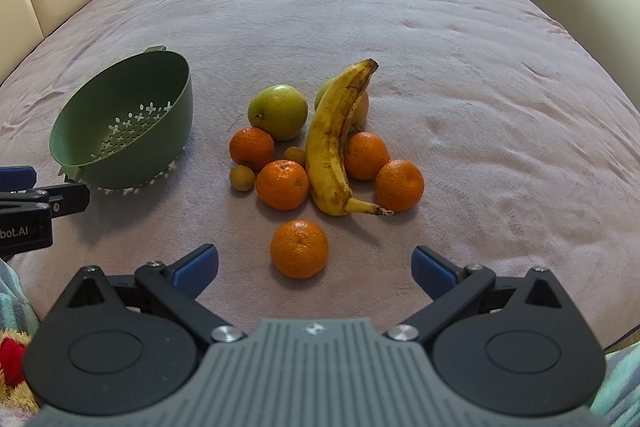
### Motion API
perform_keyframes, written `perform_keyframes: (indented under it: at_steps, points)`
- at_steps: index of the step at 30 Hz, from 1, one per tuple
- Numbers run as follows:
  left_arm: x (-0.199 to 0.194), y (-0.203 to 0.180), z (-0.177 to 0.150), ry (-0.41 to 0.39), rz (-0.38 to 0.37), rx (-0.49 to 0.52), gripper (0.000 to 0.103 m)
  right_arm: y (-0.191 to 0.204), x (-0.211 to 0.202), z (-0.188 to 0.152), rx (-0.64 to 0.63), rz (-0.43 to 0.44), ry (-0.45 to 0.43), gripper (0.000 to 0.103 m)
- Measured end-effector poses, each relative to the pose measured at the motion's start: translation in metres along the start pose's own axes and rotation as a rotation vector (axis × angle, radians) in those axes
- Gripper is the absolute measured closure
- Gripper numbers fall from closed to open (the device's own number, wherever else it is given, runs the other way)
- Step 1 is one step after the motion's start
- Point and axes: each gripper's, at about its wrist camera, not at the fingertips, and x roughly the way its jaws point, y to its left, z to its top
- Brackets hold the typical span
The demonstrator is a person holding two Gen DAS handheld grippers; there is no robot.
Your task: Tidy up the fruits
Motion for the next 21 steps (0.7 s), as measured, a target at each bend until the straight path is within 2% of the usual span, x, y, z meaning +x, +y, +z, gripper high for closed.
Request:
perform_keyframes:
  at_steps: [3, 5, 7, 9, 16, 21]
  points:
    - [0.0, 0.001, 0.0, 0.002, -0.02, 0.0, 0.021, -0.001, 0.001, 0.0, 0.0, 0.012, -0.002, 0.004]
    - [0.0, -0.001, 0.0, 0.005, -0.045, 0.006, 0.027, -0.001, 0.002, 0.001, -0.008, 0.023, -0.006, 0.005]
    - [0.001, -0.005, 0.001, 0.008, -0.075, 0.015, 0.032, -0.002, 0.004, 0.001, -0.017, 0.026, -0.01, 0.01]
    - [0.004, -0.01, 0.002, 0.008, -0.122, 0.027, 0.04, -0.005, 0.007, 0.002, -0.024, 0.03, -0.005, 0.023]
    - [0.016, -0.03, 0.006, 0.024, -0.283, 0.062, 0.057, -0.023, 0.02, 0.005, 0.008, 0.03, 0.004, 0.043]
    - [0.03, -0.04, 0.011, 0.041, -0.335, 0.058, 0.067, -0.024, 0.032, 0.004, -0.003, 0.072, 0.034, 0.056]
